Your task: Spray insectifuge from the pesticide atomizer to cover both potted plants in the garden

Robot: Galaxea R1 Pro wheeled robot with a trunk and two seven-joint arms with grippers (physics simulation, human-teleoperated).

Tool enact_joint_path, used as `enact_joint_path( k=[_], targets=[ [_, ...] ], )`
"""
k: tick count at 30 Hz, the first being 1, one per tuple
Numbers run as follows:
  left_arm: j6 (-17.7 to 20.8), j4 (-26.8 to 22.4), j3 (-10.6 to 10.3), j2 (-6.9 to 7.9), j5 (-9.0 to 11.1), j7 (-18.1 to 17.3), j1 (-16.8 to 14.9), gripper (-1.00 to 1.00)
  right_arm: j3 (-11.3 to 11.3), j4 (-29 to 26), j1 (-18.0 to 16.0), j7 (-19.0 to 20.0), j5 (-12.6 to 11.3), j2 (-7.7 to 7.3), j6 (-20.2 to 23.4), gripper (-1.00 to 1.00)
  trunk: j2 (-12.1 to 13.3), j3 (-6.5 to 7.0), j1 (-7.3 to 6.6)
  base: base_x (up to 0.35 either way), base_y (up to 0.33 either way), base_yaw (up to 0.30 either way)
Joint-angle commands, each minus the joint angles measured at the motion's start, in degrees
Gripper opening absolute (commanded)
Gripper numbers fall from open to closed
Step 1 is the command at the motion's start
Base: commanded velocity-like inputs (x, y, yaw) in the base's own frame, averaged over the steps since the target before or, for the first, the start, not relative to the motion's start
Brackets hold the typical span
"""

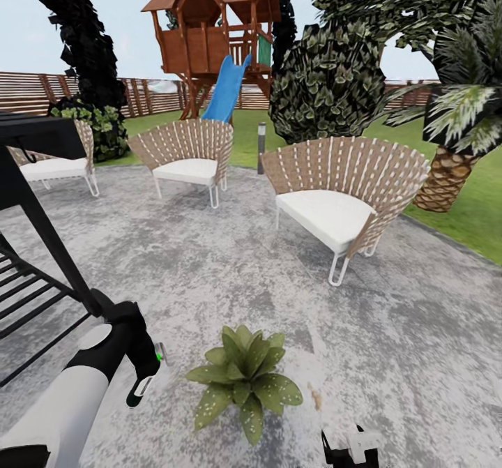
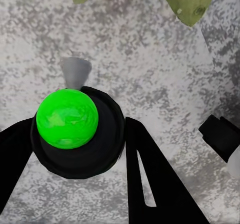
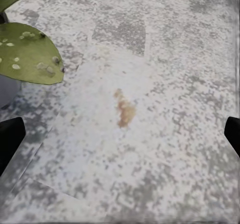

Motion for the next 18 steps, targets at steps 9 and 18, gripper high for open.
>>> enact_joint_path(
  k=[9,18],
  targets=[
    [0.48,0.02,-0.15,0.07,-0.27,-0.34,-0.06,-1.00,0.60,0.03,-0.04,-0.07,-0.47,0.17,-0.15,1.00,-0.02,0.05,-0.01,0.000,0.005,-0.086],
    [0.48,0.02,-0.15,0.07,-0.27,-0.34,-0.01,-1.00,0.60,0.03,-0.04,-0.07,-0.47,0.12,-0.15,1.00,-0.02,0.05,-0.01,-0.005,0.011,-0.202]
  ],
)
